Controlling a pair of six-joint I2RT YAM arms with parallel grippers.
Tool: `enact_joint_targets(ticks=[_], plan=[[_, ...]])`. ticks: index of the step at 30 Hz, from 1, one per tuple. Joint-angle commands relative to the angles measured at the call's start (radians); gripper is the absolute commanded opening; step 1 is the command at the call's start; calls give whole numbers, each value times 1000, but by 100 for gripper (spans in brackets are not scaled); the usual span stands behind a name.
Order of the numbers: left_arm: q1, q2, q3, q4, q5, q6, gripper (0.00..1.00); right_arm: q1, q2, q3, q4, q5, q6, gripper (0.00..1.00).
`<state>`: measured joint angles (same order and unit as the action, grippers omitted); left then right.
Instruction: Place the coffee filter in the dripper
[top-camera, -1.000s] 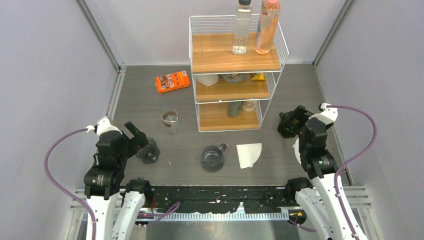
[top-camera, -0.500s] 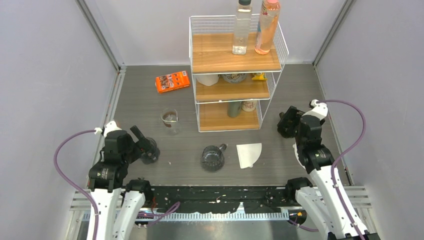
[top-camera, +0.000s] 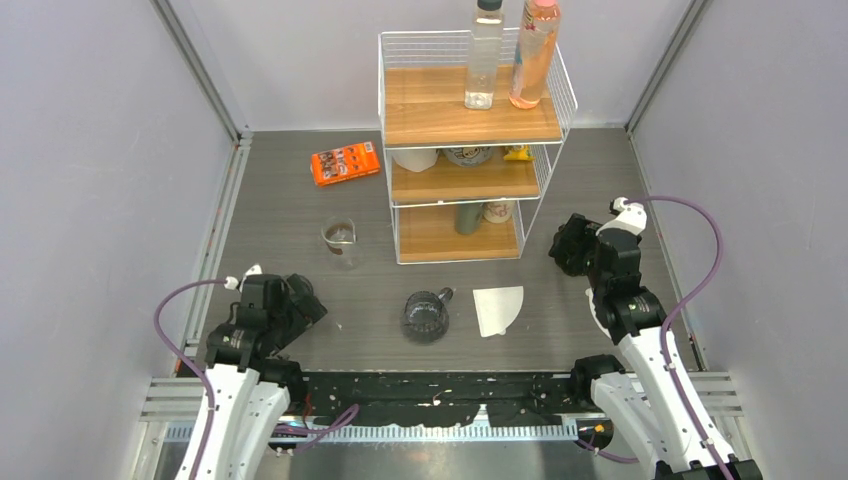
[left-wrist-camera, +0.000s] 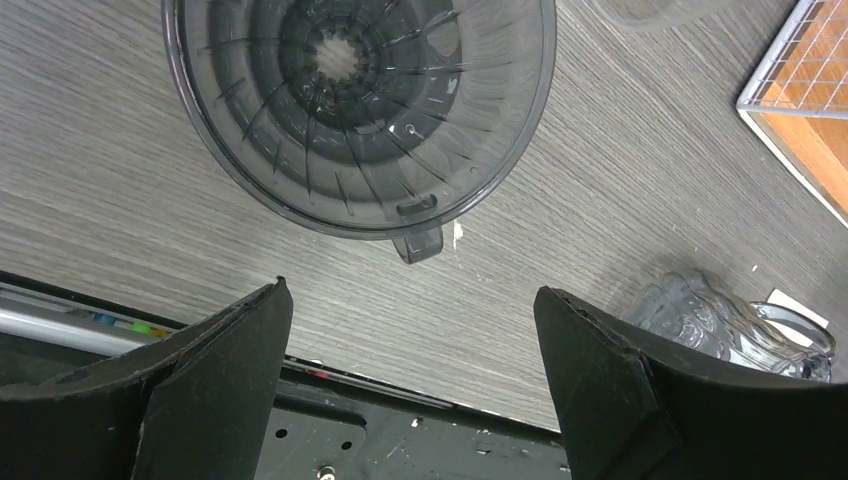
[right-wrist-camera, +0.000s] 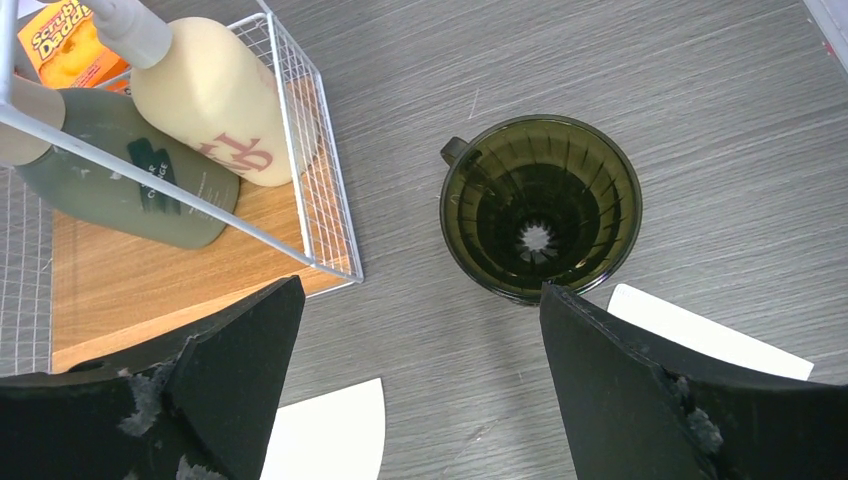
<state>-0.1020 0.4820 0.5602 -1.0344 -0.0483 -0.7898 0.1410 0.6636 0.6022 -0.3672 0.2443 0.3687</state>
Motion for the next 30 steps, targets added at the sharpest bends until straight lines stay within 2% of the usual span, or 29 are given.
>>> enact_joint_targets(ticks=[1, 6, 8, 13, 30], plan=[[-29, -17, -15, 69, -62, -81, 99, -3, -10, 16, 50, -32, -15, 95], [-58, 6, -49, 151, -92, -99, 88, -3, -6, 16, 55, -41, -18, 96], [-76, 40, -39, 164, -129, -94, 80, -3, -7, 14, 55, -43, -21, 95], [-161, 136, -4, 175, -254, -90, 71, -3, -8, 14, 55, -54, -29, 95], [-358, 295, 31, 146, -525, -174, 56, -3, 31, 18, 74, -131, -47, 95]])
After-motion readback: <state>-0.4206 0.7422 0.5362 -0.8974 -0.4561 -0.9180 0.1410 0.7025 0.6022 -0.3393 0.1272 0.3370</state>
